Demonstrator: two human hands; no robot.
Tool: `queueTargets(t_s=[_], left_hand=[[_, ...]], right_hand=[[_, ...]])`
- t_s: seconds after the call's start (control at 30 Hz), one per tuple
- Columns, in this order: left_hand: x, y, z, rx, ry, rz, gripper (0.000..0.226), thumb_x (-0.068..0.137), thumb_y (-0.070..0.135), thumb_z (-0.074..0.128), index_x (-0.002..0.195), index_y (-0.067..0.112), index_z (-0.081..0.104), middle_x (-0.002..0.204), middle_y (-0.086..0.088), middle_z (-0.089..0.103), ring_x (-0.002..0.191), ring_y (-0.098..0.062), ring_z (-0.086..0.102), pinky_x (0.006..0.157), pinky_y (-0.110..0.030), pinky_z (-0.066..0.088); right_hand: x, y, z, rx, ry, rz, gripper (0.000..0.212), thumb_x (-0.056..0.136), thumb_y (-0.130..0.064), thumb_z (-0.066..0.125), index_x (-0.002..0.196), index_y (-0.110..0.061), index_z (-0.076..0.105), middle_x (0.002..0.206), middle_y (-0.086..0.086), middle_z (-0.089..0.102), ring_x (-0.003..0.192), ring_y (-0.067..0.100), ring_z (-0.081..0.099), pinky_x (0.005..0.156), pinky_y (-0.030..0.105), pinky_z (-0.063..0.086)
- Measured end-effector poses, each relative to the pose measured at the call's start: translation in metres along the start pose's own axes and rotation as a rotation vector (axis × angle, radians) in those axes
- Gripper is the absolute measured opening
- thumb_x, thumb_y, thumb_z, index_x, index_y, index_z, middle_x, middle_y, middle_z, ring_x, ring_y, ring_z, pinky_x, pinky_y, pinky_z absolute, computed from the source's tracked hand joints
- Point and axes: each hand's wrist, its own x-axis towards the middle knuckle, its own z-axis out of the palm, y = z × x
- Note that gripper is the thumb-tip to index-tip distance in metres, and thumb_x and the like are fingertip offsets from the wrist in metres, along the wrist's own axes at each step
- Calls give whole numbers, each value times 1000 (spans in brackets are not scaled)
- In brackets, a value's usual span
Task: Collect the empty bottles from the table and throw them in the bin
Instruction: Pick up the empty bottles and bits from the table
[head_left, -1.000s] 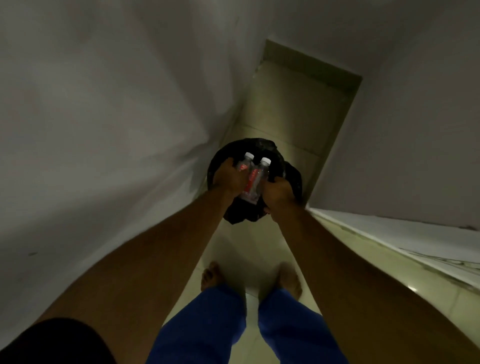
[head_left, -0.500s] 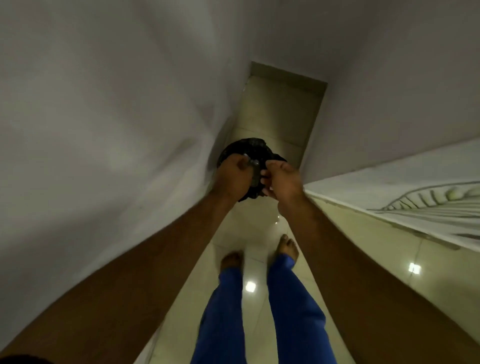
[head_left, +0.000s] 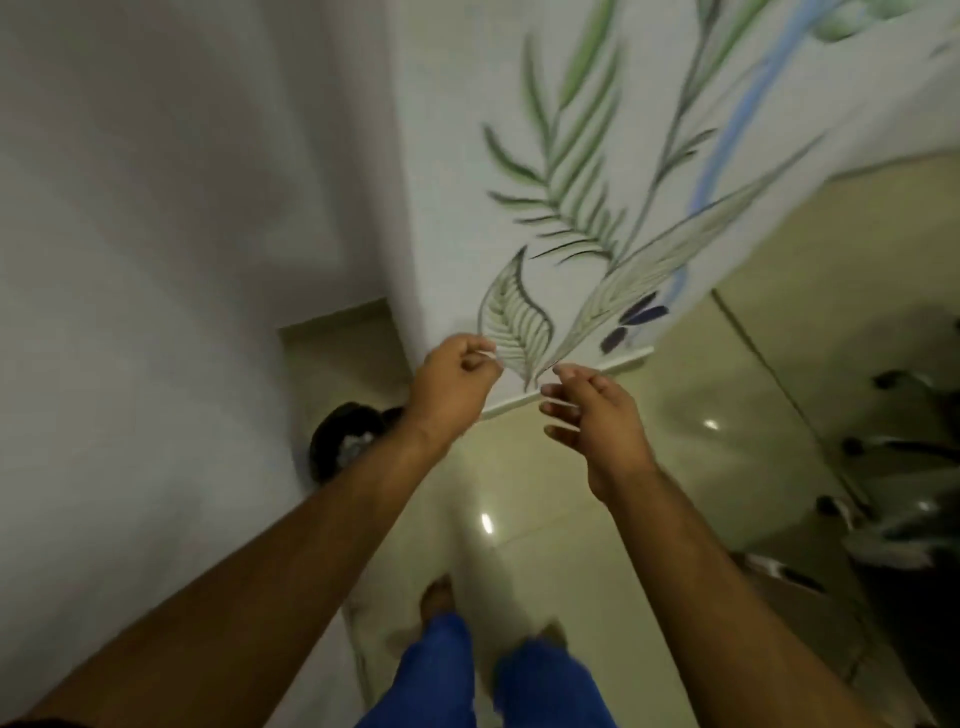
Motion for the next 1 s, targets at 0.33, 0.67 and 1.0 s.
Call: queueTargets(t_s=[0.33, 0.67, 1.0], left_hand=[[-165, 117, 222, 149, -582, 369, 22, 89, 14, 68, 111, 12, 67, 97, -13, 70, 81, -17, 63, 75, -29, 49], [-443, 77, 405, 147, -957, 468, 10, 93, 14, 64, 102, 20, 65, 91, -1, 67, 81, -9, 64, 60, -14, 47], [-624, 38, 551, 264, -1255, 474, 20, 94, 19, 63, 113, 23, 66, 103, 3, 73, 97, -7, 68, 71, -18, 49]], right_hand=[[-185, -20, -253, 271, 492, -232, 15, 98, -28, 61, 108, -19, 67, 98, 1, 73, 81, 14, 65, 68, 30, 52], [-419, 101, -478, 318, 899, -232, 13, 97, -30, 62, 107, -27, 70, 107, 3, 75, 94, 17, 71, 79, 34, 60], [-556, 188, -643, 447, 1178, -237, 12, 98, -28, 61, 105, -22, 67, 103, 1, 74, 85, 14, 67, 71, 30, 53]])
